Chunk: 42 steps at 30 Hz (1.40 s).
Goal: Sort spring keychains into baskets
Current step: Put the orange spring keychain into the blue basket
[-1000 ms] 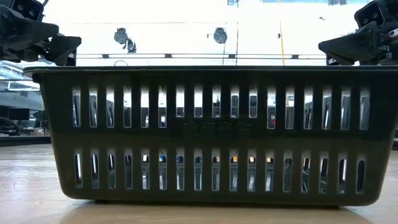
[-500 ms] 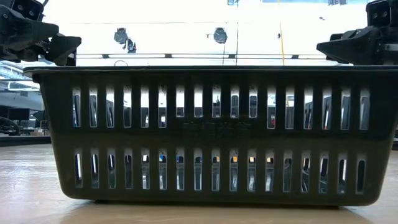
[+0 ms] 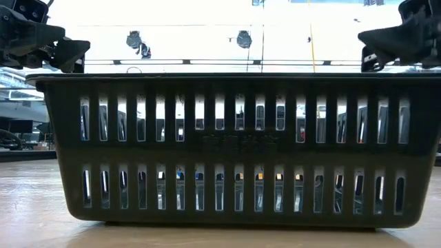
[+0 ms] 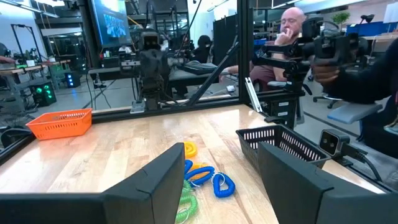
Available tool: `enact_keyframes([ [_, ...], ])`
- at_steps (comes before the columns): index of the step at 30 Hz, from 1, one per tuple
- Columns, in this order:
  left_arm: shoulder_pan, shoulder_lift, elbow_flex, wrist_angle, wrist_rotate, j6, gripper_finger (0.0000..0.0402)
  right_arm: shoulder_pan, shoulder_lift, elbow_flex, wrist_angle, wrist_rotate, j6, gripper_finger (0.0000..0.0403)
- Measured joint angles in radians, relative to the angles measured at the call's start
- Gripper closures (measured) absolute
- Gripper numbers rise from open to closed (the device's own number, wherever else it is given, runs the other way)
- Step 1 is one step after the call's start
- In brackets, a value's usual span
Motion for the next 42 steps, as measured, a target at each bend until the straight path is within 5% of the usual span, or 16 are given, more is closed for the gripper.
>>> enact_keyframes([
  [3, 0.000, 0.000, 0.000, 0.000, 0.000, 0.000, 0.0190, 0.000, 0.001, 0.000, 0.050, 0.016, 0.142, 0.0399],
  [12, 0.000, 0.000, 0.000, 0.000, 0.000, 0.000, 0.0190, 0.000, 0.007, 0.000, 0.123, 0.295, 0.010, 0.0399],
  [17, 0.000, 0.000, 0.000, 0.000, 0.000, 0.000, 0.0190, 0.001, 0.093, 0.006, 0.291, 0.226, -0.036, 0.0398],
  [24, 0.000, 0.000, 0.000, 0.000, 0.000, 0.000, 0.0190, 0.000, 0.491, 0.215, 0.166, 0.216, 0.055, 0.0326],
  [32, 0.000, 0.000, 0.000, 0.000, 0.000, 0.000, 0.0190, 0.046, 1.032, 0.581, -0.292, 0.216, 0.159, 0.0201],
  [42, 0.000, 0.000, 0.000, 0.000, 0.000, 0.000, 0.0190, 0.129, 1.381, 0.685, -0.281, 0.216, 0.126, 0.0206],
])
